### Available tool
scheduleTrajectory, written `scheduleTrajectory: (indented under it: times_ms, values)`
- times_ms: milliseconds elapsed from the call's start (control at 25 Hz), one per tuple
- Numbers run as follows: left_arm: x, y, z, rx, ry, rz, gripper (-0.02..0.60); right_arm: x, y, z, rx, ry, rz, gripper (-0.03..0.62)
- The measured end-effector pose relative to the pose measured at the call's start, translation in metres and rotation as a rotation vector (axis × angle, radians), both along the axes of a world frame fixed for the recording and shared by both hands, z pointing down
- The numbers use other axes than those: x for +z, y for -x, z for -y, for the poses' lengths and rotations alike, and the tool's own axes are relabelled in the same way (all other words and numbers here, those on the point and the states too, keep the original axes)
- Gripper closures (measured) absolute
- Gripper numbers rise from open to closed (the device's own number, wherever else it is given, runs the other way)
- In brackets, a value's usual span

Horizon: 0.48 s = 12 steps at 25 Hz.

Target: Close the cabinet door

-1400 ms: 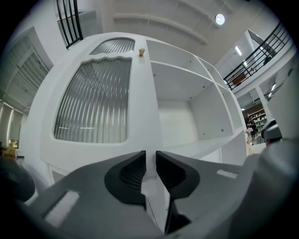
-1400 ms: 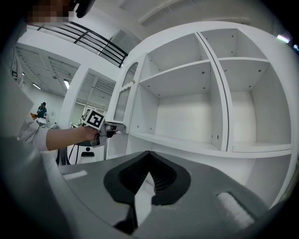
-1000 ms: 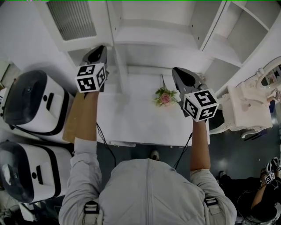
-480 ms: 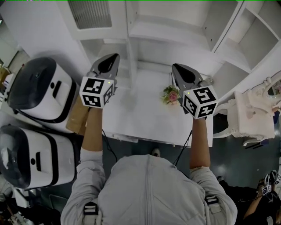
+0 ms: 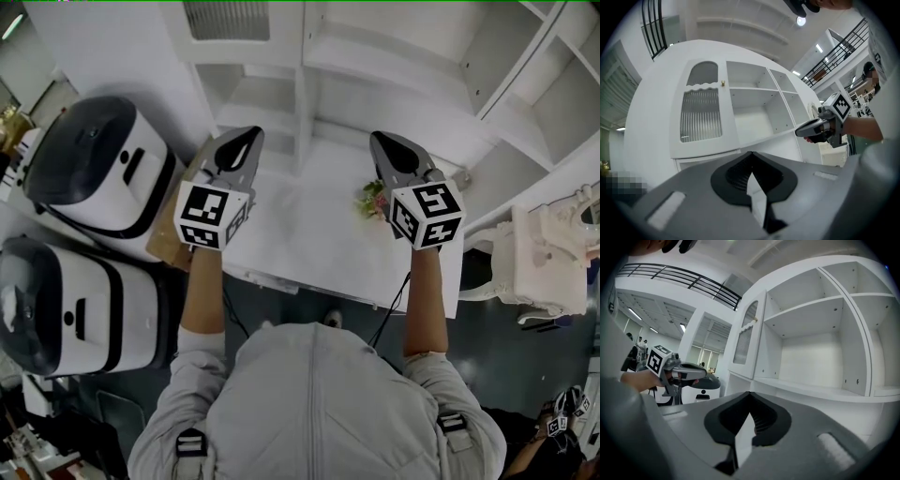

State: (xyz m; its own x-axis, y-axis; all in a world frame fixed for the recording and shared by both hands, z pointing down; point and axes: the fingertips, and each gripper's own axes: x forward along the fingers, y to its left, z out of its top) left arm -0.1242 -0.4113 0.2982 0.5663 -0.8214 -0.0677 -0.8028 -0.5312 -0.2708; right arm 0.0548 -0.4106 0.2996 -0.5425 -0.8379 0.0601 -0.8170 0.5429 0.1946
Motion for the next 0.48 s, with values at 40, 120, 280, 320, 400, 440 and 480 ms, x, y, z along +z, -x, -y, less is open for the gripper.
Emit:
scheduleTrajectory:
  times_ms: [40, 120, 280, 320, 400, 440, 480]
  values:
    - [-0.001, 0.003, -0.002, -0.005, -0.005, -0.001, 0.565, 0.001, 0.002, 0.000, -0.002, 0.000, -0.002, 0.592]
    - [-0.003, 0.006, -0.007, -0.016, -0.019, 0.008, 0.565, 0.001, 0.004, 0.001, -0.007, -0.003, -0.004, 0.592]
    - [-0.007, 0.007, -0.013, -0.015, -0.032, 0.017, 0.566, -0.002, 0.009, -0.001, -0.013, -0.017, -0.013, 0.592]
    - [-0.007, 0.006, -0.013, -0.013, -0.032, 0.018, 0.565, -0.002, 0.010, -0.002, -0.012, -0.018, -0.020, 0.592]
    - [-0.007, 0.005, -0.014, -0.008, -0.030, 0.021, 0.565, 0.000, 0.011, -0.003, -0.004, -0.016, -0.047, 0.592]
    - [-0.007, 0.005, -0.014, -0.006, -0.029, 0.021, 0.565, 0.001, 0.011, -0.003, 0.002, -0.015, -0.060, 0.594]
    - [-0.007, 0.004, -0.014, -0.003, -0.028, 0.020, 0.565, 0.002, 0.011, -0.004, 0.006, -0.016, -0.067, 0.594]
